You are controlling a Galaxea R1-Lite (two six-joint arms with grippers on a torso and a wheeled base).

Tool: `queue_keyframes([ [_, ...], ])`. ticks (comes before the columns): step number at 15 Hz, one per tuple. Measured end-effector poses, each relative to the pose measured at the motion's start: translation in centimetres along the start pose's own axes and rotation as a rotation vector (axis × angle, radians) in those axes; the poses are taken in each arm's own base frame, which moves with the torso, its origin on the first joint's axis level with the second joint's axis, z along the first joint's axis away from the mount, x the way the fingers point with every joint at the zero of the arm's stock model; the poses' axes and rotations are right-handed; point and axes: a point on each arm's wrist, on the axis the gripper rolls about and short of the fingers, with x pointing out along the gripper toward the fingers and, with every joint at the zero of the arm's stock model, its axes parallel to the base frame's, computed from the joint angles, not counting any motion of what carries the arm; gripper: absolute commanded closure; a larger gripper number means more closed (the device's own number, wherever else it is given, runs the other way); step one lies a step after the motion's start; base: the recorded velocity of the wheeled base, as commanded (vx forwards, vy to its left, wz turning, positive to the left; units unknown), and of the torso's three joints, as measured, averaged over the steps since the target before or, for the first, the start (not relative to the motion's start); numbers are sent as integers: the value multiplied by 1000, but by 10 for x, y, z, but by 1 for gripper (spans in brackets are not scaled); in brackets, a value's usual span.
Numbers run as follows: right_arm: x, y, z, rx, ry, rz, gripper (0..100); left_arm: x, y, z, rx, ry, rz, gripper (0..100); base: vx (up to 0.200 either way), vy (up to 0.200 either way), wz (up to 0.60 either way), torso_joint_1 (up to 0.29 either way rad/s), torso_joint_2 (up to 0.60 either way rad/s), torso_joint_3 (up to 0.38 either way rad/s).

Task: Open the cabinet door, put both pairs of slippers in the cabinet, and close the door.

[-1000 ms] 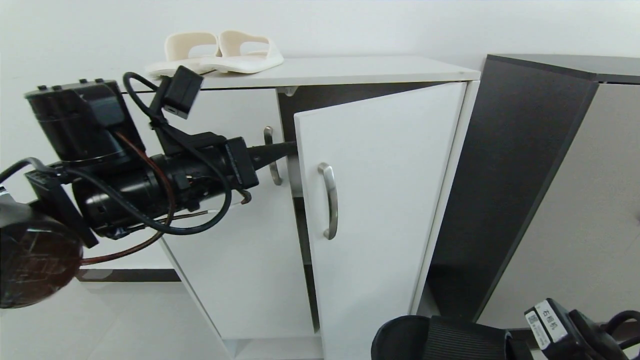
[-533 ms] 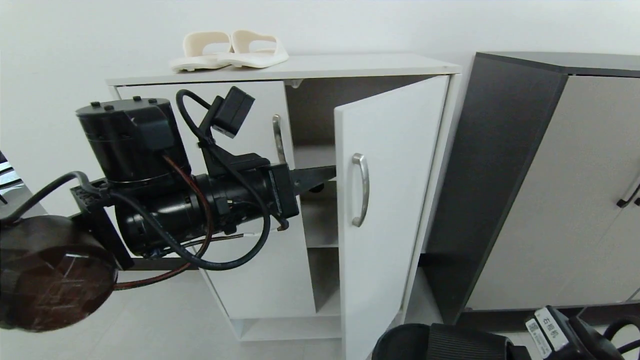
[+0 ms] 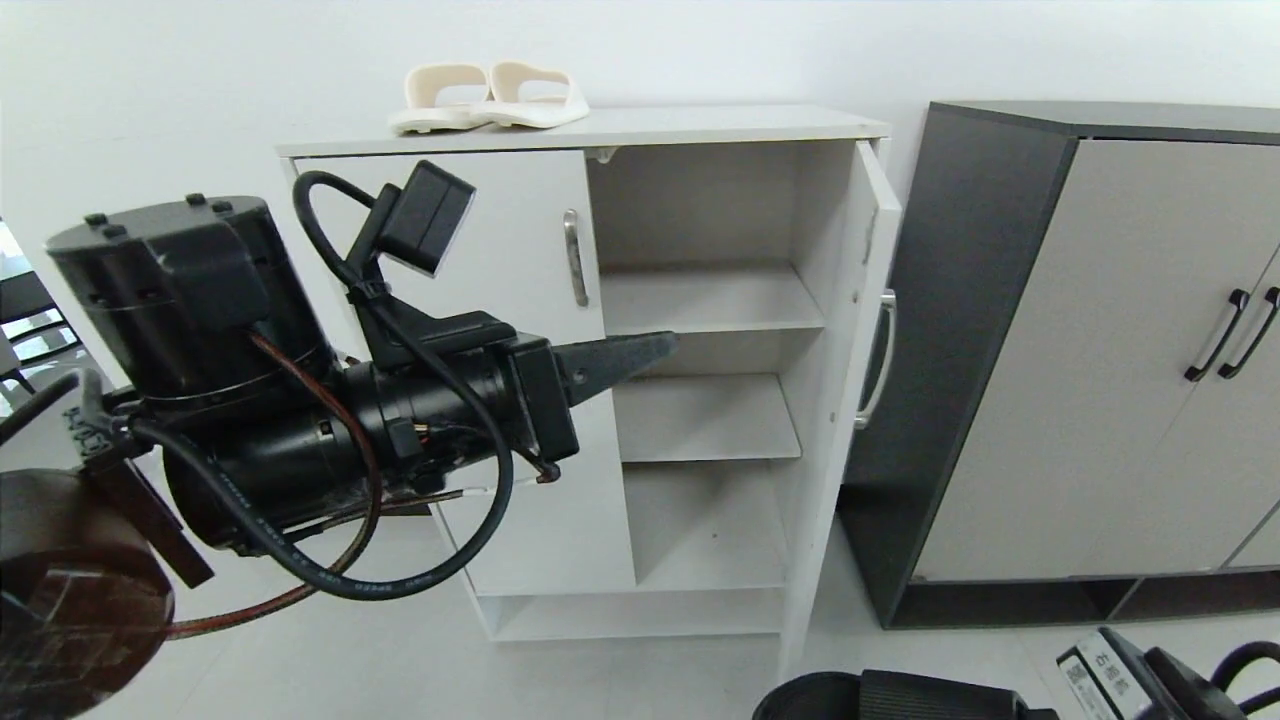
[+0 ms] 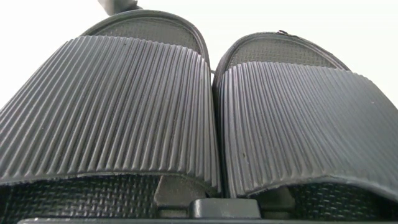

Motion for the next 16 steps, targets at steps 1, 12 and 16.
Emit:
queue_keyframes([
  [1, 3, -2, 2, 2, -2, -21, 100, -6, 5, 1, -10, -8, 30, 100, 0, 0, 0, 0, 0, 0],
  [12, 147, -65, 88, 286, -173, -580, 100, -105, -3, -14, 51, -183, 497, 100, 0, 0, 0, 0, 0, 0],
  [16, 145, -142, 80, 296, -143, -860, 100, -146, -15, -41, 84, -202, 741, 100, 0, 0, 0, 0, 0, 0],
])
